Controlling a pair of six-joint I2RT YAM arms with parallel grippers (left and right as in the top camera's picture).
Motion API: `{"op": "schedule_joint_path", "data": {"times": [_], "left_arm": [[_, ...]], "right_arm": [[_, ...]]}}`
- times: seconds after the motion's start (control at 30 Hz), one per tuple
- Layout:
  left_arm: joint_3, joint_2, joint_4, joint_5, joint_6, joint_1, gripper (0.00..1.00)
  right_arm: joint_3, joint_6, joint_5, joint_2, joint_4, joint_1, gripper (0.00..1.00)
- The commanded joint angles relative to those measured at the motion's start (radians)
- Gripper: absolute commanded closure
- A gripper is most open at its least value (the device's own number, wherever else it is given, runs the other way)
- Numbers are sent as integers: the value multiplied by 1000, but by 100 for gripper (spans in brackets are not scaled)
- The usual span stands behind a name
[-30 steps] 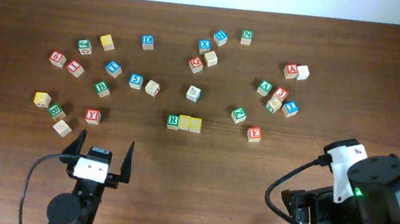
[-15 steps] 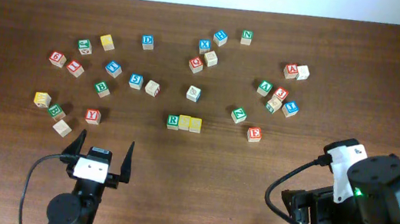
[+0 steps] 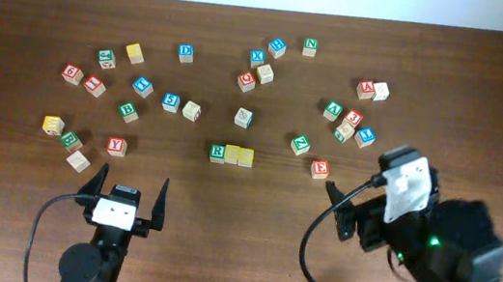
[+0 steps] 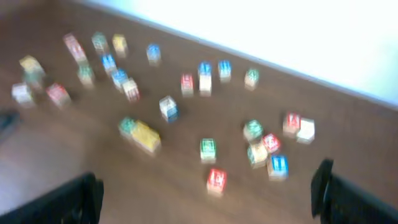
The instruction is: Spell out RSS
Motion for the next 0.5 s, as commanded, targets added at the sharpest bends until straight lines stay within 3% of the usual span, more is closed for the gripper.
{"op": "schedule_joint_path", "data": {"times": [0.0,0.03,0.1,0.17,0.47], "left_arm": [[-3,-7,-6,1,-8,6,1],[-3,-7,-6,2,-8,6,1],[-3,-7,-6,2,-8,6,1],[-3,-7,-6,1,-8,6,1],[-3,-7,-6,1,-8,6,1]], "right_arm": [[-326,-41,-183,-161,371,-89,2],[-457,-40,-246,-213,578,-121,2],[-613,-40,-280,-273,824,-155,2],[-711,-40,-278,-316,927,-175,2],[-839,-40,-256,-464,803,-263,2]]}}
